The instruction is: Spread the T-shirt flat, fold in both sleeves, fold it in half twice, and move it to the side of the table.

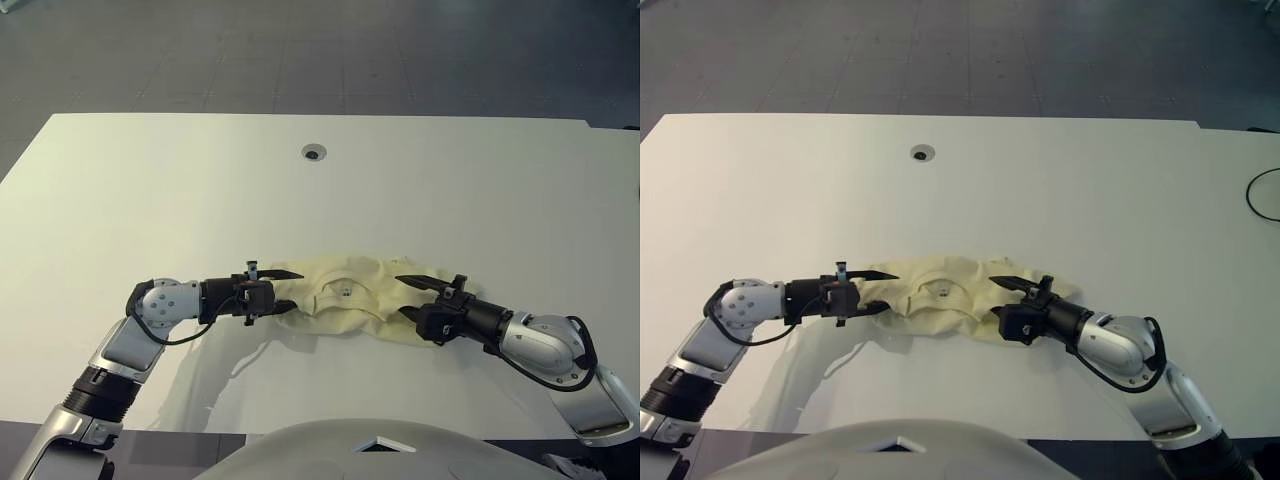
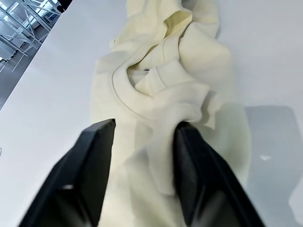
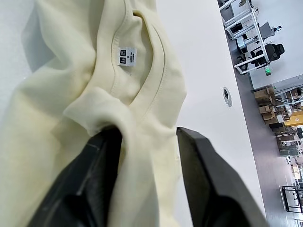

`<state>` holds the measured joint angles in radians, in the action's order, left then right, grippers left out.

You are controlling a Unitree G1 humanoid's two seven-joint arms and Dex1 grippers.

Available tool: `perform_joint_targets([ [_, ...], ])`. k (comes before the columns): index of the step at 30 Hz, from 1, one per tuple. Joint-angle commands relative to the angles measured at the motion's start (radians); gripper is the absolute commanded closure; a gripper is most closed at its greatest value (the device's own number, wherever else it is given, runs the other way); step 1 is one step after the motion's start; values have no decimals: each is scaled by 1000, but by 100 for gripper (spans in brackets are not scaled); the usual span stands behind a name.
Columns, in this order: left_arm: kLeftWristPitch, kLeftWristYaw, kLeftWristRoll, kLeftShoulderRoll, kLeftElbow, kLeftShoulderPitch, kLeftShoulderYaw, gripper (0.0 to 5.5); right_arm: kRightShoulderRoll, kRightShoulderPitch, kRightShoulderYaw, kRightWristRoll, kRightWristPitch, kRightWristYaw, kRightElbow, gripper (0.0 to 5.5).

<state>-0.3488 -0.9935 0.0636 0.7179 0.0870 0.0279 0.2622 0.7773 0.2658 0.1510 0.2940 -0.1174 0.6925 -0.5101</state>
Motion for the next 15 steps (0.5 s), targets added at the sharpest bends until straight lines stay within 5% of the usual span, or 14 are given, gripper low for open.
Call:
perform_joint_targets([
  [1, 0, -6, 12, -6, 12, -10, 2, 429, -1, -2, -2, -3, 5, 6, 11, 413],
  [9, 2, -7, -4, 1, 0, -6, 4, 550, 6, 4, -10, -45, 34, 39, 28, 534],
  [15, 6, -14, 15, 8, -3, 2, -12, 550, 8, -2, -30, -74, 43, 47, 34, 548],
])
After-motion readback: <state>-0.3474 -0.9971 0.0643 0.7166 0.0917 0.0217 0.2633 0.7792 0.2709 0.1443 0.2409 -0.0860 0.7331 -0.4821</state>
